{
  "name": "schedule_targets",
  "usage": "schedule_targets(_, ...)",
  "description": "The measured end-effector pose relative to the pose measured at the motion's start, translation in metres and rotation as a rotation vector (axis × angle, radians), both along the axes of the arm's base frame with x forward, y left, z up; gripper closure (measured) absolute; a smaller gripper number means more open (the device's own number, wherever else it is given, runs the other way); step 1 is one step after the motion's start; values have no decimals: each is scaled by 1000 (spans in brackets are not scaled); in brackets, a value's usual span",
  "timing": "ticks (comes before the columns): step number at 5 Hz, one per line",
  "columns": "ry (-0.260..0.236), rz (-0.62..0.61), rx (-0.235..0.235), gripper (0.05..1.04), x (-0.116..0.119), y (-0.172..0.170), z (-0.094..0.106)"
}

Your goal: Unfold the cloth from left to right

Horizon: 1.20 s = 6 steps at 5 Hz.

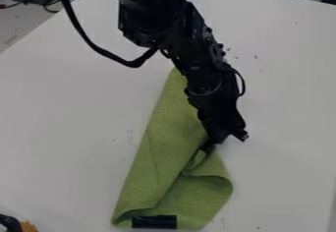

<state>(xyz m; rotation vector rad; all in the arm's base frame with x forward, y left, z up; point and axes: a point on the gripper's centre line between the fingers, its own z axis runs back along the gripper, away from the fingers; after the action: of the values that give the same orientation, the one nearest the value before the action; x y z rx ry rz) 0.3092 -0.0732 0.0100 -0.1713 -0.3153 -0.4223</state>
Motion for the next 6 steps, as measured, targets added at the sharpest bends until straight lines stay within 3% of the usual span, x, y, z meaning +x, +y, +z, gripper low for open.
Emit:
schedule_targets(1,16,-7,57,1024,-4,-3,11)
schedule_targets(2,-42,12,123,1026,2,-12,45)
schedule_targets(3,-83,31,170,1026,12,-32,65)
schedule_targets(4,-124,46,154,1028,28,-50,73)
schedule_targets(6,-152,31,30,1029,62,-79,29)
